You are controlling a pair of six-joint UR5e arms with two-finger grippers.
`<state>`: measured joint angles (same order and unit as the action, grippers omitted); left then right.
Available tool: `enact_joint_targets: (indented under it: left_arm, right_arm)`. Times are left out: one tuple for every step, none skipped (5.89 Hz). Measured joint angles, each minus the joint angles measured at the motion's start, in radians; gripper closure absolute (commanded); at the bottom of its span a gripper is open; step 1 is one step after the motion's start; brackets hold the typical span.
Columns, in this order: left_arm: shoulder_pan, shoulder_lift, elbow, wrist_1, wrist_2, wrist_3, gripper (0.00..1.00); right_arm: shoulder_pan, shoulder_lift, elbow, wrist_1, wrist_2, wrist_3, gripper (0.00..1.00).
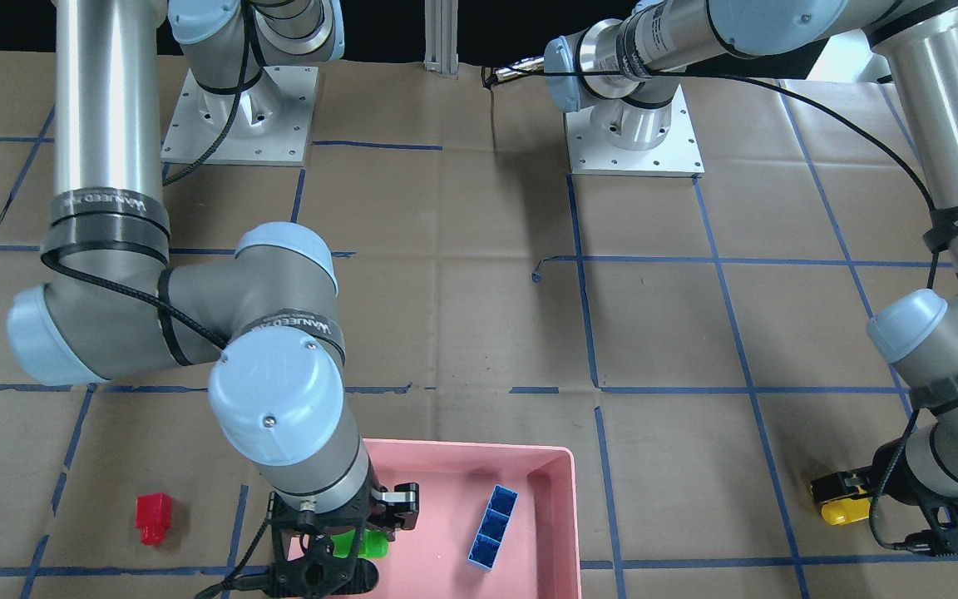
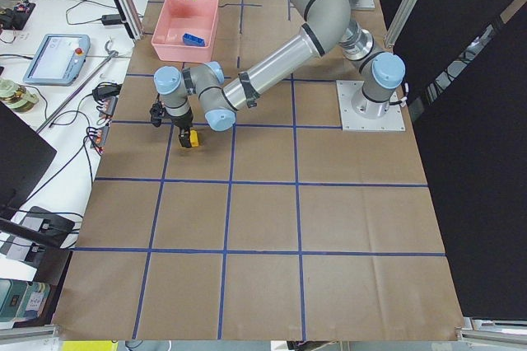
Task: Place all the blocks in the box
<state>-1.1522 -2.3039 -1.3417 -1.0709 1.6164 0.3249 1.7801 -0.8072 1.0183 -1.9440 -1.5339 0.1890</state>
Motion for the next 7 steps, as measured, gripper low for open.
enact_joint_targets:
  left_arm:
    - [0.000,-0.015,0.001,0.008,0.000,-0.001,0.03]
    - [0.000,-0.029,0.001,0.016,0.000,-0.001,0.44]
    - [0.000,-0.035,0.000,0.019,-0.001,0.002,0.94]
    - [-0.003,-0.032,0.001,0.021,-0.004,0.005,1.00]
    - [-0.010,-0.024,0.005,0.022,-0.009,0.006,1.00]
    - [-0.022,-0.013,0.010,0.022,-0.017,0.012,1.00]
    - [-0.050,0.010,0.011,0.021,-0.045,0.025,1.00]
  right_arm:
    - [0.011,0.030,-0.003,-0.032,-0.001,0.019,0.00]
    - [0.013,0.036,-0.005,-0.045,-0.001,0.025,0.00]
    - [0.011,0.024,-0.008,-0.045,-0.005,0.026,0.00]
    - [0.004,-0.006,-0.009,-0.029,-0.011,0.025,0.00]
    - [-0.011,-0.047,-0.009,0.015,-0.014,0.022,0.00]
    - [-0.043,-0.086,-0.008,0.075,-0.013,0.014,0.00]
    - [-0.091,-0.121,-0.003,0.133,-0.012,-0.009,0.00]
